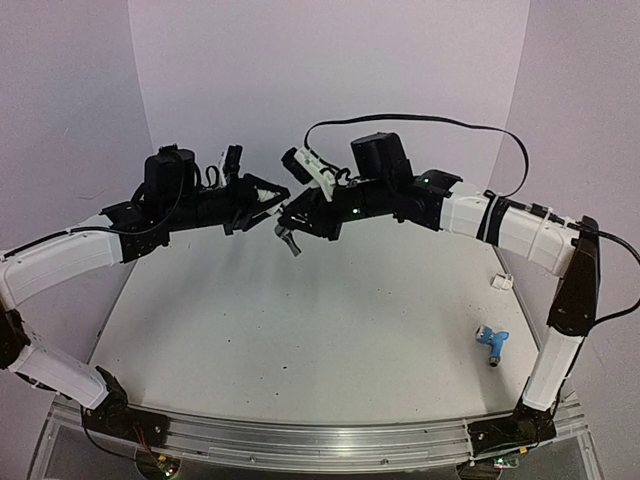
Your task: Install the water faucets
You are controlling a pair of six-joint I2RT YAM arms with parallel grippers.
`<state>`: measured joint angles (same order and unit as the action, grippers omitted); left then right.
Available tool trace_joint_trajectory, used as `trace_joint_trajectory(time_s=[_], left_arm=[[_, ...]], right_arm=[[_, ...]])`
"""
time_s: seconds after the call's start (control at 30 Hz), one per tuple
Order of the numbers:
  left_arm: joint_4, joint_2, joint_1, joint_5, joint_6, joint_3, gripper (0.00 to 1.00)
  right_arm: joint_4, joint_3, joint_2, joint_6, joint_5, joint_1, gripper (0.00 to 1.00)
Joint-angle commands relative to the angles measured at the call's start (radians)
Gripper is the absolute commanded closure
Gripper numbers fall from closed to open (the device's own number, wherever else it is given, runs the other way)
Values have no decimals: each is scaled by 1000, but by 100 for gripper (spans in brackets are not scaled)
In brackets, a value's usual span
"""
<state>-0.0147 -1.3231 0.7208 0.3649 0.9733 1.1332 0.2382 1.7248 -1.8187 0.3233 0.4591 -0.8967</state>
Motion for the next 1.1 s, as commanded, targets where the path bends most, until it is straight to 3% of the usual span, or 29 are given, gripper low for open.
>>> trace_joint_trajectory(time_s=[0.0, 0.1, 0.17, 0.27, 0.37, 0.47, 0.5, 0.63, 0.73, 0.8, 0.87, 0.93, 0.97, 1.03, 1.07], left_arm=[[-23, -7, 11, 224, -317, 32, 99], [-24, 17, 11, 543, -544, 14, 100], [-24, 48, 11, 755, -697, -3, 100], [-16, 63, 8, 888, -858, -9, 100], [3, 15, -4, 980, -949, 26, 100], [21, -26, -16, 1016, -999, 67, 100], [59, -34, -32, 994, -1021, 89, 98], [143, 4, -127, 814, -912, 124, 55], [157, 106, -167, 741, -835, 45, 23], [157, 188, -167, 636, -773, -17, 9], [164, 262, -167, 461, -677, -58, 1], [220, 310, -167, 247, -556, -53, 0], [261, 312, -167, 117, -426, -20, 0], [272, 304, -168, 72, -278, 2, 0], [271, 279, -168, 95, -115, 26, 0]], right_arm=[[-95, 119, -15, -273, 482, 77, 100], [-108, 158, -44, -409, 755, 97, 100], [-242, 146, -53, -584, 920, 92, 100], [-610, 33, -22, -907, 1010, 49, 100], [-723, 25, -15, -1066, 1023, -24, 100], [-725, 15, 4, -1112, 995, -59, 100], [-722, -14, 21, -1106, 968, -57, 100], [-622, -107, 103, -980, 847, 16, 100], [-342, -120, 162, -677, 689, 51, 100], [-167, -99, 175, -491, 552, 52, 100], [-97, -98, 183, -378, 440, 52, 100], [-72, -111, 196, -271, 307, 52, 100], [-66, -125, 205, -209, 178, 48, 100], [-65, -135, 206, -155, 55, 46, 100], [-70, -143, 198, -82, -117, 35, 100]])
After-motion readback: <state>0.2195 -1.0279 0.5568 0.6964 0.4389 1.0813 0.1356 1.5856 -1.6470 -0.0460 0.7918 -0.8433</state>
